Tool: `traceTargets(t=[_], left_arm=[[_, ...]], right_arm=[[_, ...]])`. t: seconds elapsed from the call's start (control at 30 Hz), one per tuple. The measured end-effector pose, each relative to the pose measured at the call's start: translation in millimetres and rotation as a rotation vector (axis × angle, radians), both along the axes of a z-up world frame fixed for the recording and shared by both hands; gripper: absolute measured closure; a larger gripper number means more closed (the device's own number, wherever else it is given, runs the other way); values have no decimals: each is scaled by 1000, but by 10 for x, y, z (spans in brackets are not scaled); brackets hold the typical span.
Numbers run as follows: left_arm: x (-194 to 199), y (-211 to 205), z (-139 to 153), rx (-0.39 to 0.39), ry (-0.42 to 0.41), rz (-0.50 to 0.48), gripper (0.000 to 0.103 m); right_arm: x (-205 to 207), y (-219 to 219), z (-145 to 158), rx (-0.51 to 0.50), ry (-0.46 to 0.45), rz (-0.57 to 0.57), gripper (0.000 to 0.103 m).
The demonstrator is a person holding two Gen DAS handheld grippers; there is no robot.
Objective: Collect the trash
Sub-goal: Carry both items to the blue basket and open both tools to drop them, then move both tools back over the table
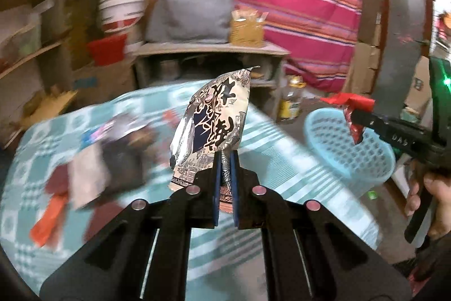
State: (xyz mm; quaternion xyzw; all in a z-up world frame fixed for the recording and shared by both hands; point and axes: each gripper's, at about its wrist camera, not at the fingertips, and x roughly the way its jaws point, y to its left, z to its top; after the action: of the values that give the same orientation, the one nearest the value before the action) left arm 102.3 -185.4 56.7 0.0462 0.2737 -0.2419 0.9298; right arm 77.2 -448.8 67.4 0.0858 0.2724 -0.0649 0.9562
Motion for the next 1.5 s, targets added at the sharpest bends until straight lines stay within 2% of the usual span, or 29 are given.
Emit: traceTargets(t=[0.13,0.27,0.47,0.6,0.7,0.83,0.9,0.97,1.07,1.1,1.27,1.43,1.47,1.5], left_arm=[[47,-647,2,-31,3,-109,98],[15,-1282,-61,-36,10,-210,98],[81,-2020,-279,-34,66,-305,98],[163,-2297,-428,-19,97,-344,97],[259,-2391,-498,-11,115,-331,92],[333,-2354,-548,-5,139,-317,90],[310,-2282,-534,-2,126,-303,81],[267,-2157,-467,0,91,-266,63],[210,-1934,-350,9,22,-194,48],[188,-1824,-310,14,-3,-167,46],[144,-1297,-118,1,-62,-63,20],[143,-655,33,-6,-84,35,9],[141,-509,59,6,-92,58,7],[133,-434,76,12,-96,70,7]], right_arm=[[-77,-545,-29,-12,8,-113,93],[-200,-1000,-186,56,16,-181,93],[-301,-1214,-286,71,9,-224,93],[-319,-1313,-325,77,6,-235,93],[-317,-1334,-353,76,15,-244,93],[-328,-1380,-361,86,10,-250,93],[-329,-1382,-366,82,13,-248,93],[-313,-1355,-357,75,17,-244,93],[-279,-1284,-332,72,16,-232,93],[-268,-1257,-324,68,16,-227,93],[-142,-1078,-307,58,22,-202,93],[23,-970,-390,66,55,-202,88],[62,-947,-417,65,67,-209,82],[92,-926,-437,65,75,-212,63]])
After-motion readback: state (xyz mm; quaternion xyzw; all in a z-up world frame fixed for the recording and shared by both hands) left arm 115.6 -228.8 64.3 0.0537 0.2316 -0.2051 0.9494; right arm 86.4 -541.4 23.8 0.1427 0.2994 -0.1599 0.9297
